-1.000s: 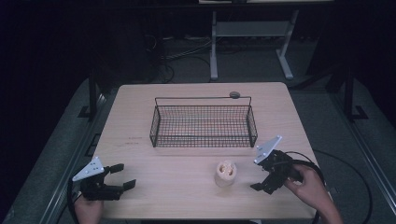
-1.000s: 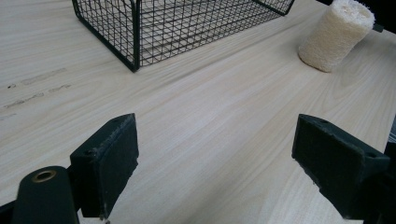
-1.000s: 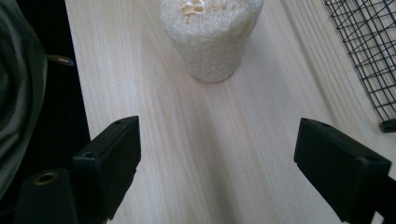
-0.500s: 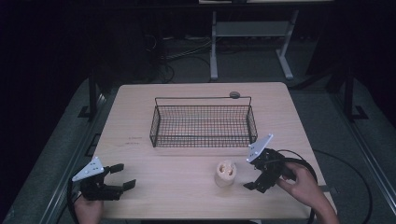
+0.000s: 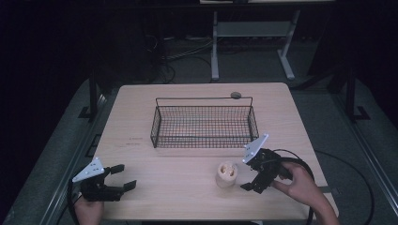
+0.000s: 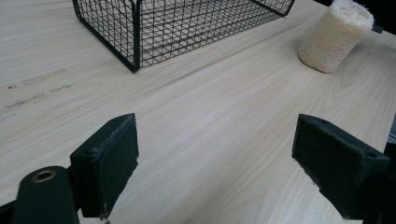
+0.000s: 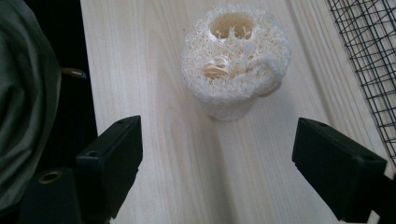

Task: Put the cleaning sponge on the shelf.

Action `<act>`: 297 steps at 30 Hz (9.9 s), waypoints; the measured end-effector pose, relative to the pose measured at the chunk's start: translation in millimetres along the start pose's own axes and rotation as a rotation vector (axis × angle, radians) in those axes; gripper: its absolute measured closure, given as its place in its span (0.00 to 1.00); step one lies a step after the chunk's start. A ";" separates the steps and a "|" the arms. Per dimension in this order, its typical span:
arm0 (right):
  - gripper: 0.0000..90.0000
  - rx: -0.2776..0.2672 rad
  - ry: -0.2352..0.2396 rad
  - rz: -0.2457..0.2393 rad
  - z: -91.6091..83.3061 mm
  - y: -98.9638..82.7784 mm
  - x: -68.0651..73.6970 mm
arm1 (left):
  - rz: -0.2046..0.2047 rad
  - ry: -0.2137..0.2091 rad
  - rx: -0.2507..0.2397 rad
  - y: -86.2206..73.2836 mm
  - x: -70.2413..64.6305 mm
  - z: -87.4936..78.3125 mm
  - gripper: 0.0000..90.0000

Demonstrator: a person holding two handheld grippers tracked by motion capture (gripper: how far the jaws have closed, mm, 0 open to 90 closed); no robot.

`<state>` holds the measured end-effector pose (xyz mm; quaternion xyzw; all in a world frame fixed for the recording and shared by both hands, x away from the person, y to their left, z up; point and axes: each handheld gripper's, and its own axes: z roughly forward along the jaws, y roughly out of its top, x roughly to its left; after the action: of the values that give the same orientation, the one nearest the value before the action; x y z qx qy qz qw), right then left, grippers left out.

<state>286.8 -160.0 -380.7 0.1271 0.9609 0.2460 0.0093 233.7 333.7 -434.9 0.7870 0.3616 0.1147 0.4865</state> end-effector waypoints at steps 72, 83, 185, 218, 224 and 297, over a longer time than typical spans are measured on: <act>0.21 0.093 -0.020 -0.108 39.7 54.5 1.0 | -0.003 0.000 -0.009 0.4 0.0 -1.5 0.15; 0.28 0.126 -0.035 -0.129 46.6 64.2 0.9 | 0.001 0.001 -0.012 0.4 0.4 -2.2 0.15; 0.33 0.127 -0.037 -0.150 -19.7 143.9 -73.9 | -0.011 0.002 -0.021 -0.8 3.7 -5.2 0.15; 0.33 0.174 -0.080 -0.128 -31.8 180.6 -112.6 | -0.011 -0.003 -0.028 -1.2 4.4 -4.9 0.15; 0.33 0.163 -0.086 -0.110 -34.4 182.3 -120.6 | -0.009 -0.005 -0.025 -0.9 4.0 -4.9 0.15; 0.33 0.203 -0.019 0.087 41.0 151.2 -184.2 | -0.012 -0.002 -0.032 -1.2 4.1 -7.8 0.15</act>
<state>504.6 -58.5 -353.1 0.1714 0.9743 0.1463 -0.0054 231.9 342.2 -432.7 0.7769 0.3641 0.1168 0.5002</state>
